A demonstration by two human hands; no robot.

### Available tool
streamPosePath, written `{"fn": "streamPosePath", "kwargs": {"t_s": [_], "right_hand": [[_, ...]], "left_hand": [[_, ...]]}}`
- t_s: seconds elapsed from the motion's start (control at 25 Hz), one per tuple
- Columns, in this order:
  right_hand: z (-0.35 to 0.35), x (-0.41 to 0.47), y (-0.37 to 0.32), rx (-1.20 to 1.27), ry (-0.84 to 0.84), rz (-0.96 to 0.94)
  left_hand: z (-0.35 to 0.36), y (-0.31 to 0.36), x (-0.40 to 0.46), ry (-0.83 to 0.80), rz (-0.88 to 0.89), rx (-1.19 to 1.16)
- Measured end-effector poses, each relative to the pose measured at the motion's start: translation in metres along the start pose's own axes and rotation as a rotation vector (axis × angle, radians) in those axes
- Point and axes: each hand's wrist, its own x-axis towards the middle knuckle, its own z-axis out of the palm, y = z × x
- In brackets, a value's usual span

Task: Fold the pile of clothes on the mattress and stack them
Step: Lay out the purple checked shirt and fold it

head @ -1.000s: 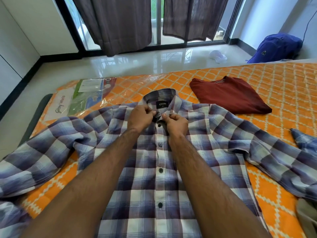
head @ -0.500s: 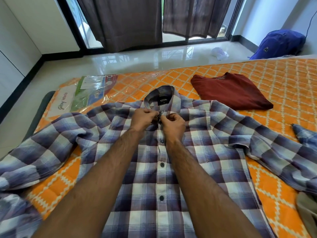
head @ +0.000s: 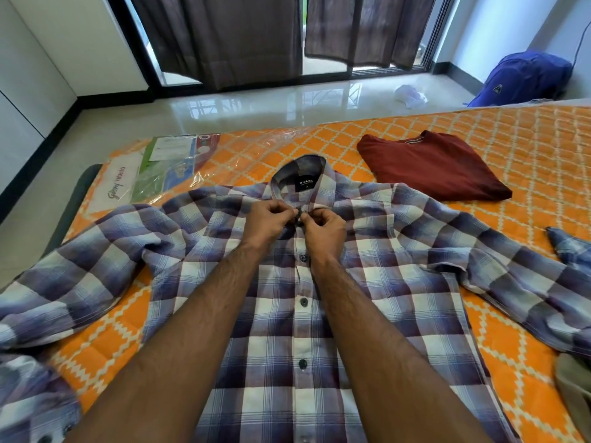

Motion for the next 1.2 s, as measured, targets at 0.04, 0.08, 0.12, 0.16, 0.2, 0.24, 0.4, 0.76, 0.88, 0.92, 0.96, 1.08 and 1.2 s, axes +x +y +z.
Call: {"fn": "streamPosePath", "kwargs": {"t_s": [0.04,0.08,0.12,0.16,0.2,0.24,0.4,0.76,0.88,0.92,0.96,1.08,1.2], "right_hand": [[0.000,0.000,0.000,0.001,0.001,0.002],[0.000,0.000,0.000,0.007,-0.002,-0.001],[0.000,0.001,0.001,0.011,-0.004,-0.006],[-0.001,0.000,0.002,0.014,-0.008,-0.015],[-0.002,0.000,0.003,0.013,-0.014,-0.024],[-0.003,-0.001,0.004,0.014,-0.022,-0.036],[-0.008,-0.005,0.004,-0.015,-0.038,-0.089],[-0.013,-0.005,0.008,-0.036,-0.102,-0.142],[-0.014,-0.006,0.005,-0.040,-0.088,-0.139],[-0.013,-0.007,0.005,-0.037,-0.082,-0.135],[-0.012,-0.008,0.004,-0.034,-0.075,-0.134],[-0.008,-0.010,0.005,-0.060,-0.041,-0.145],[-0.002,-0.009,0.006,-0.113,0.008,-0.151]], "left_hand": [[0.001,-0.001,-0.001,0.008,0.007,0.019],[0.003,-0.002,-0.003,0.030,0.013,0.039],[0.005,-0.004,-0.003,0.060,0.021,0.064],[0.007,-0.005,-0.002,0.085,0.030,0.091],[0.008,-0.006,-0.001,0.099,0.031,0.116],[0.008,-0.007,0.000,0.101,0.027,0.136],[0.011,-0.012,0.004,0.126,0.026,0.171],[0.008,-0.013,0.005,0.058,0.022,0.196],[0.004,-0.004,0.004,-0.008,-0.073,0.056],[0.003,-0.001,0.004,-0.025,-0.091,0.028],[0.003,0.002,0.003,-0.032,-0.099,0.020],[0.002,0.005,0.002,-0.042,-0.093,0.028],[-0.002,0.000,0.001,-0.082,-0.011,0.061]]}}
